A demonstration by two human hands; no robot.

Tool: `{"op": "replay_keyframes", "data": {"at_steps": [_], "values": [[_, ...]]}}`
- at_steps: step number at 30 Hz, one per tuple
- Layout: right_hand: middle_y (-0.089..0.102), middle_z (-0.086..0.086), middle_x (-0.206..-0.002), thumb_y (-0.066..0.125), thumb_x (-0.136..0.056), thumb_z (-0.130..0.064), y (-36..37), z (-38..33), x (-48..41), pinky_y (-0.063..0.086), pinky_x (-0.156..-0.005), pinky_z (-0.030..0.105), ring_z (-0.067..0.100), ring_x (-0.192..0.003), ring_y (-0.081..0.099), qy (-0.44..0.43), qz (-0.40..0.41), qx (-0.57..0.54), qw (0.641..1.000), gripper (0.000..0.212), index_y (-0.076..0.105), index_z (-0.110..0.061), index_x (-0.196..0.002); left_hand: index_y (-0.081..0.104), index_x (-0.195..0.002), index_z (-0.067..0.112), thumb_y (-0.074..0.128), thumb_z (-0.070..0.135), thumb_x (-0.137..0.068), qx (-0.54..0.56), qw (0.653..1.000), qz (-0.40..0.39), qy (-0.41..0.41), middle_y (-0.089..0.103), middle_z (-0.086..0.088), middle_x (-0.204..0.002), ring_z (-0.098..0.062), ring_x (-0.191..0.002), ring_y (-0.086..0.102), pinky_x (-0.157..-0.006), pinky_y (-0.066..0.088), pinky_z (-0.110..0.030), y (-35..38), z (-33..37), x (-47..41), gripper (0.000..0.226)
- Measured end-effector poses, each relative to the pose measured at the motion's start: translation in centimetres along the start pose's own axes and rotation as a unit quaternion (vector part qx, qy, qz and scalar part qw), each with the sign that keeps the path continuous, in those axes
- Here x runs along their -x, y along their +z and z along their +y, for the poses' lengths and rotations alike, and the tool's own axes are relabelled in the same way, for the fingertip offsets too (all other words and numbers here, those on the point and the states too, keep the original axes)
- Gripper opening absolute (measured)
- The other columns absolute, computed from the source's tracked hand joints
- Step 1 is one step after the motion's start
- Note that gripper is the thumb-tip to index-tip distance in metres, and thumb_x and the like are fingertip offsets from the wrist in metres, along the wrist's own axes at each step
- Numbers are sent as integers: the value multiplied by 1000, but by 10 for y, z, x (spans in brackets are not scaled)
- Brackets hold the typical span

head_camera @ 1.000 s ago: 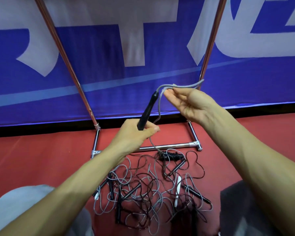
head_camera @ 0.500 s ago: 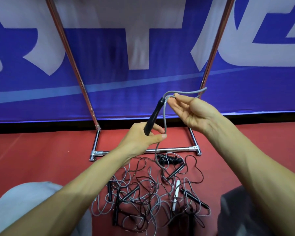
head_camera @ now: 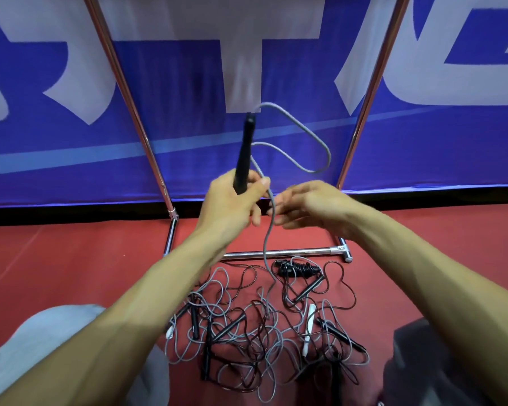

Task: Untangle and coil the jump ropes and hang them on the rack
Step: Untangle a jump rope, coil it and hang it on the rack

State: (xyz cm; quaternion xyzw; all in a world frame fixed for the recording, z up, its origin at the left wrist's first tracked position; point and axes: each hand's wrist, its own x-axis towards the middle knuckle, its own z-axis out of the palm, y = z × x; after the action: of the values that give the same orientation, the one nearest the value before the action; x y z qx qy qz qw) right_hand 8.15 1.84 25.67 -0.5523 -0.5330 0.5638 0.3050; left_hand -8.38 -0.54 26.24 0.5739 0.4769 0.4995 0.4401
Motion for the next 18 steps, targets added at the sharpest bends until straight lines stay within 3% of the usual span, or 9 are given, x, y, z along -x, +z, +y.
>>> {"op": "replay_keyframes", "data": {"at_steps": [2,6,10,14,18], "values": [[67,10,-94,48,-87,6,9,10,-1,48,-89,35,21,-92,61,-13,-65,82,994,23,63,-4,-100,59,-86,7,61,16,-95,37,999,28,-3,62,-12,-69,-11,-36,44,-36,26,-18,-5,4,-3,13],[63,0,-88,61,-86,-3,30,38,-6,46,-85,30,12,-83,56,-28,-178,276,944,16,65,-10,-100,58,-82,7,60,13,-95,107,991,77,-22,63,2,-64,-9,-31,36,-38,25,-19,-14,10,-6,15],[65,-4,-83,61,-92,-11,40,53,-5,44,-67,11,-1,-64,55,-46,-205,389,897,12,68,-6,-101,56,-80,10,62,16,-94,125,985,111,-49,67,-2,-77,-9,-32,36,-40,27,-20,-23,10,-6,17],[66,3,-77,52,-95,-2,34,38,2,50,-57,19,-1,-55,59,-50,-185,326,926,10,62,-1,-97,62,-96,10,57,21,-97,84,986,123,-74,72,-1,-84,-10,-32,37,-39,30,-19,-28,4,-6,13],[68,9,-79,49,-97,-3,19,15,11,56,-63,30,19,-65,63,-82,-74,173,979,10,57,2,-101,59,-99,15,50,24,-99,-21,995,60,-75,74,-1,-80,-13,-33,43,-37,33,-19,-23,-3,-5,13]]}}
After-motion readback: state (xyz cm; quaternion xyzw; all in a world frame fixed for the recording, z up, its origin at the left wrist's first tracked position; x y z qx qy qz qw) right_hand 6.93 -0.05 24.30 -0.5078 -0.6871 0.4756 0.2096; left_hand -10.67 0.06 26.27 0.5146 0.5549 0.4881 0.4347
